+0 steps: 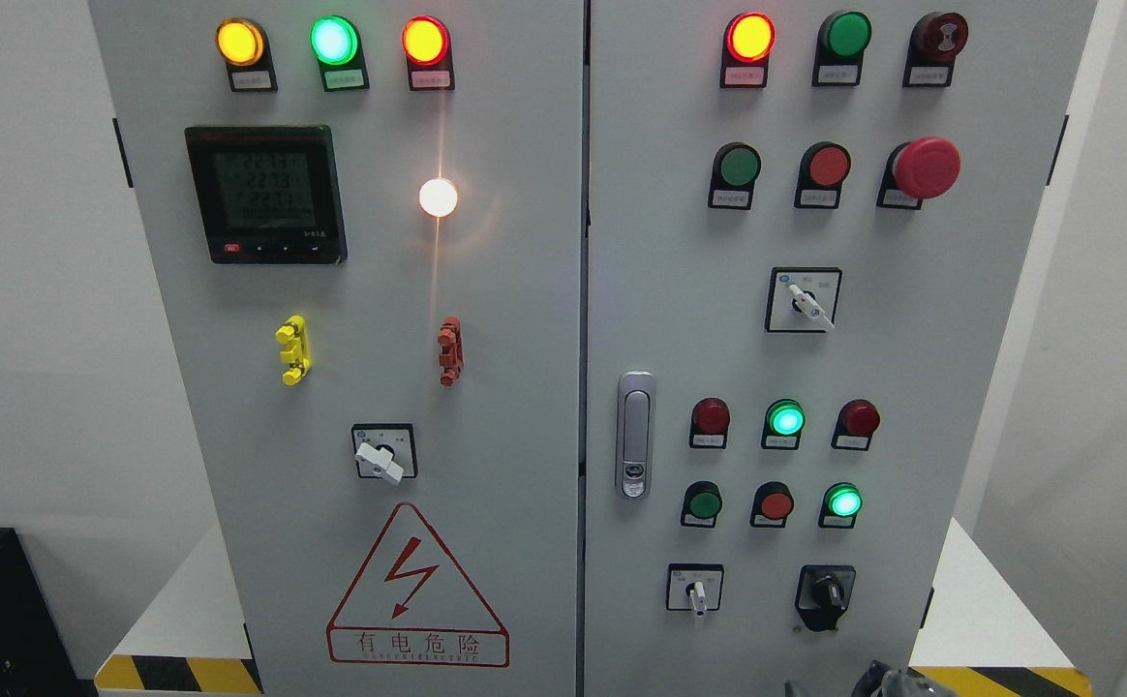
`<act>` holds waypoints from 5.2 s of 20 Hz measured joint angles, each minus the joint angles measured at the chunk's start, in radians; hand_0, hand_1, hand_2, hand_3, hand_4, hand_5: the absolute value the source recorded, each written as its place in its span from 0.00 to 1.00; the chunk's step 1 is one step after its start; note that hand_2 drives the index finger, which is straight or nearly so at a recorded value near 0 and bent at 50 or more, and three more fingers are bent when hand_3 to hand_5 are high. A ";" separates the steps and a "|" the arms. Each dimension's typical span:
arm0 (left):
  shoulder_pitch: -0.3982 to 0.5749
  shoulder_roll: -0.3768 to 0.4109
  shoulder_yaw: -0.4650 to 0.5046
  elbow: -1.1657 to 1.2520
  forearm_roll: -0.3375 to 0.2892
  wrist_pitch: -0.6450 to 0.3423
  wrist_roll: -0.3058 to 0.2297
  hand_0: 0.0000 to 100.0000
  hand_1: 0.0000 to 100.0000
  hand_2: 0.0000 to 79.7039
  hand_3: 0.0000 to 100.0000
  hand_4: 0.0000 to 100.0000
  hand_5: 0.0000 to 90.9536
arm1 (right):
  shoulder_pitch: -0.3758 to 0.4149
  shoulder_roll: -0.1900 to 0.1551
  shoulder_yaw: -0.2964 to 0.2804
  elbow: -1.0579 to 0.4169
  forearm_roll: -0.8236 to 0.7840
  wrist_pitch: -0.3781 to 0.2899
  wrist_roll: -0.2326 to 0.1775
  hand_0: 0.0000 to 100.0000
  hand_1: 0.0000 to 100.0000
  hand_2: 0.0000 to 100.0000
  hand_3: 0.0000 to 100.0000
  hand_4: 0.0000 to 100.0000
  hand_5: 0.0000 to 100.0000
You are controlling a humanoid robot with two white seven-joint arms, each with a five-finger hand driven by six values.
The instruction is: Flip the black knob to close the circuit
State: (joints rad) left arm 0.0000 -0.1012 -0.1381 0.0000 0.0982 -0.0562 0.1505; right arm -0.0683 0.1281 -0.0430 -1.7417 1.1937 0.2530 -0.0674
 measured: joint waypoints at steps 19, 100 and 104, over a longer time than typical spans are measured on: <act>0.000 0.000 0.000 0.000 0.000 0.000 0.000 0.12 0.56 0.00 0.00 0.00 0.00 | -0.104 0.004 -0.038 0.065 0.032 0.018 0.005 0.00 0.11 0.62 0.83 0.72 0.69; 0.000 0.000 0.000 0.000 0.000 0.000 0.000 0.12 0.56 0.00 0.00 0.00 0.00 | -0.174 0.007 -0.122 0.118 0.016 0.012 -0.028 0.00 0.24 0.77 0.93 0.80 0.79; 0.000 0.000 0.000 0.000 0.000 0.000 0.000 0.12 0.56 0.00 0.00 0.00 0.00 | -0.178 0.007 -0.125 0.116 0.013 0.012 -0.028 0.00 0.24 0.77 0.93 0.80 0.80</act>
State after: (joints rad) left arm 0.0000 -0.1012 -0.1381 0.0000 0.0982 -0.0562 0.1505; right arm -0.2459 0.1353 -0.1676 -1.6253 1.2063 0.2651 -0.0958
